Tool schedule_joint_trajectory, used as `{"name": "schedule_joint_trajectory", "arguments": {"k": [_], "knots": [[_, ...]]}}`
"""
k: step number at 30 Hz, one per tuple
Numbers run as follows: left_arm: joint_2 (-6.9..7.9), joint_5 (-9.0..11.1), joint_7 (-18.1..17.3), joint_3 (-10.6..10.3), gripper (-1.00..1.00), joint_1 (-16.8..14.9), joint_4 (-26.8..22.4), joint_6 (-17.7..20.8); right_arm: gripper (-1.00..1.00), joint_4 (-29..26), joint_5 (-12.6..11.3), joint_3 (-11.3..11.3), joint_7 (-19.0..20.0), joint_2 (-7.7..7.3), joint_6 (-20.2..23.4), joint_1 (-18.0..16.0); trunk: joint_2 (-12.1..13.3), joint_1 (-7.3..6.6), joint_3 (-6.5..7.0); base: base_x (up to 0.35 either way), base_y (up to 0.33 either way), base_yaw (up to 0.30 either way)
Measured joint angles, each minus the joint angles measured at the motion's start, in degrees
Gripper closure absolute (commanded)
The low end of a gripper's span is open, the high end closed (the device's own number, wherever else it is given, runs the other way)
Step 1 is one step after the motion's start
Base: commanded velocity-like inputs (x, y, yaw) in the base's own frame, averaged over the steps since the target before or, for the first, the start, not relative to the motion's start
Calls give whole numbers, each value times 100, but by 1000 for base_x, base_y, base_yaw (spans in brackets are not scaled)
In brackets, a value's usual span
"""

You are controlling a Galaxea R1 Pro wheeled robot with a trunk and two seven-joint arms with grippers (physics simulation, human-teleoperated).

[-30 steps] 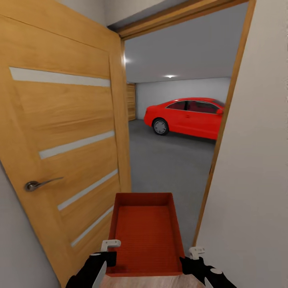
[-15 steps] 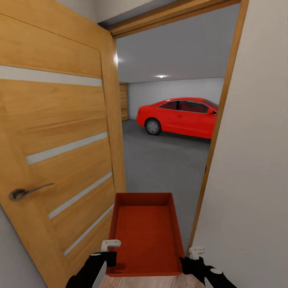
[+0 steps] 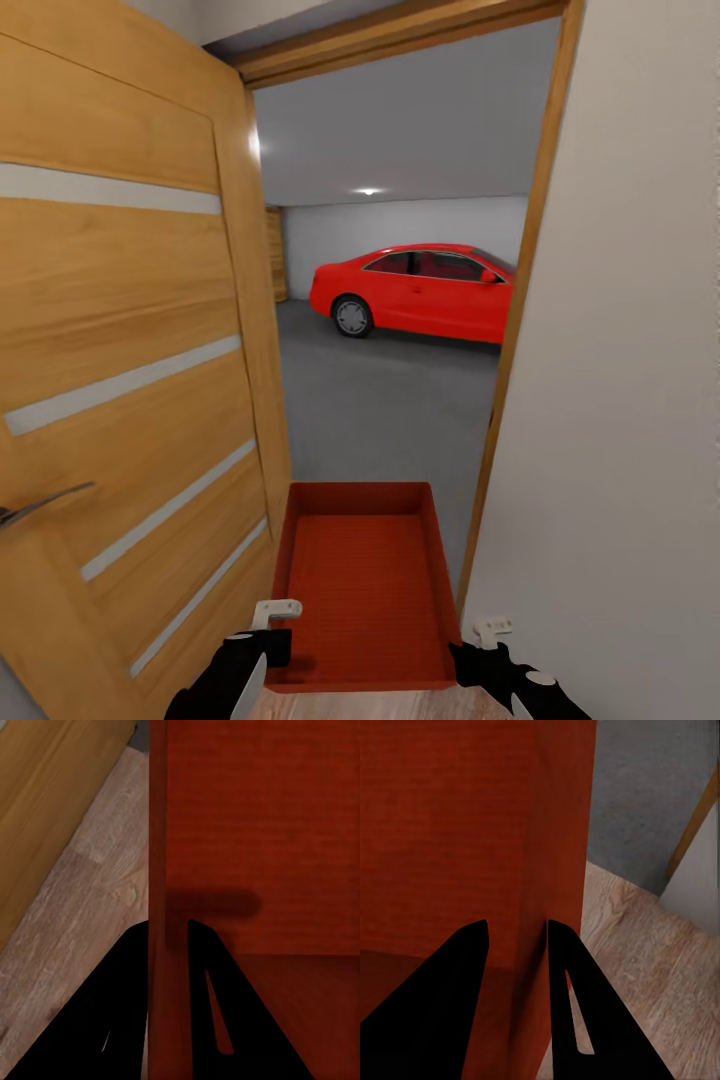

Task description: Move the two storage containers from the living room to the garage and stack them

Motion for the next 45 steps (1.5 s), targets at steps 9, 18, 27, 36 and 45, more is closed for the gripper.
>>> {"name": "schedule_joint_trajectory", "arguments": {"k": [9, 18, 27, 36, 45], "knots": [[0, -1, 0, 0, 100, -3, 5, 0, 100, 3, 1, -3, 0, 1, -2, 0, 0, 0, 0, 189, 223, -280], [1, 0, 0, 1, 100, 0, 3, 0, 100, 4, 0, 1, -1, 1, 0, -1, 0, 0, 0, 202, 188, -258], [4, 2, -1, 6, 100, 2, -2, 0, 100, 5, 0, 5, -14, 7, -4, -2, 1, 2, 0, 25, 22, -29], [4, 1, -1, 11, 100, 3, 0, 0, 100, 5, 3, 9, -17, 9, -5, -2, 1, 2, 0, 0, 1, 0], [4, 0, -1, 28, 100, 0, 22, -3, 100, 6, 12, 29, -27, 7, 1, -2, 0, 2, 0, 0, 197, -78]]}}
